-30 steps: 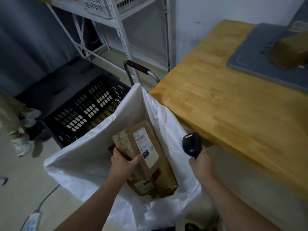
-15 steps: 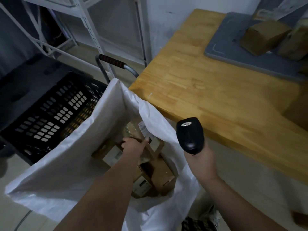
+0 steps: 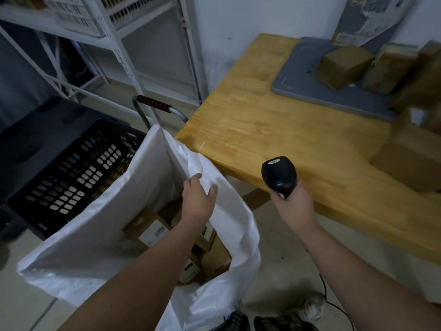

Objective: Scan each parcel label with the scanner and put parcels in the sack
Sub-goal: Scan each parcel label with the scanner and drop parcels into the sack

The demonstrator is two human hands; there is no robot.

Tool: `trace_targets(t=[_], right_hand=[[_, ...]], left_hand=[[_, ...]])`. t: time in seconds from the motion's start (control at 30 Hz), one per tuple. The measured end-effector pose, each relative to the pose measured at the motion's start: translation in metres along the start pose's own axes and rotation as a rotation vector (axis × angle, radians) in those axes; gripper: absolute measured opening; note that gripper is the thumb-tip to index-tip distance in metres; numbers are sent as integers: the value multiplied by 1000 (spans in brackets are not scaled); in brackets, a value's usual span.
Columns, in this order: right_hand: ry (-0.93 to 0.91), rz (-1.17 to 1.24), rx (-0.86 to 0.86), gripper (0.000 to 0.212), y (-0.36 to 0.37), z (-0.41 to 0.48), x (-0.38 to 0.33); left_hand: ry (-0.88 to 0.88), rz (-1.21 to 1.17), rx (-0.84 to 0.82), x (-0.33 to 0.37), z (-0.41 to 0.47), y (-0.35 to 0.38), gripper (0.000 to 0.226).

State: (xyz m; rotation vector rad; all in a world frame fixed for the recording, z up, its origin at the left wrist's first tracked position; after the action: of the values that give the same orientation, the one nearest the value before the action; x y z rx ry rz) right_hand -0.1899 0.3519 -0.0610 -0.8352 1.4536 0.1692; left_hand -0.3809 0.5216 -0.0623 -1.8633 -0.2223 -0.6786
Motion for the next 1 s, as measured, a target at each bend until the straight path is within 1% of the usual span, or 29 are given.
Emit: trace_targets(t=[0.07, 0.13, 0.27, 0.43, 0.53, 0.6, 0.67, 0.73, 0.8, 0.93, 1.0], right_hand=[[28, 21, 18, 37, -22, 8, -4], [29, 50, 41, 30, -49, 16, -7], [39, 73, 93, 18, -116, 34, 1], [39, 12, 189, 15, -225, 44, 26], [93, 6, 265, 22, -287, 41, 56], [125, 39, 312, 24, -323, 39, 78], [149, 55, 346, 18, -351, 38, 97], [180, 67, 364, 21, -372, 39, 113], [209, 70, 373, 17, -384, 41, 124], [237, 100, 400, 24, -391, 53, 133], [247, 116, 432, 25, -391, 61, 136]], left_hand=[[70, -3, 17, 33, -4, -4, 56], [135, 11, 25, 69, -6, -3, 57], [255, -12, -12, 145, -14, 25, 56], [391, -1, -112, 246, -43, 100, 55], [472, 7, -173, 300, -67, 150, 55], [515, 15, -219, 331, -84, 181, 55], [558, 41, -259, 356, -98, 207, 55], [590, 75, -290, 373, -109, 231, 53], [627, 144, -286, 384, -114, 247, 53], [784, 517, -197, 417, -107, 268, 77], [852, 635, -191, 438, -96, 278, 81]])
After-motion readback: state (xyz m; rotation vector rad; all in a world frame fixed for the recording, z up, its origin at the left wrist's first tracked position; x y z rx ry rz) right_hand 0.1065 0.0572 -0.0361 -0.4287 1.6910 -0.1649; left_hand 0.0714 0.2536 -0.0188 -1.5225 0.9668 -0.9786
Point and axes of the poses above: each hand's wrist, its own z-axis towards the middle knuckle, its own y-axis out of the palm, x = y × z, the point moved 8 cm from there along z, towards the middle knuckle, and after that the axes turned 10 degrees about z, right-handed, at the moved point
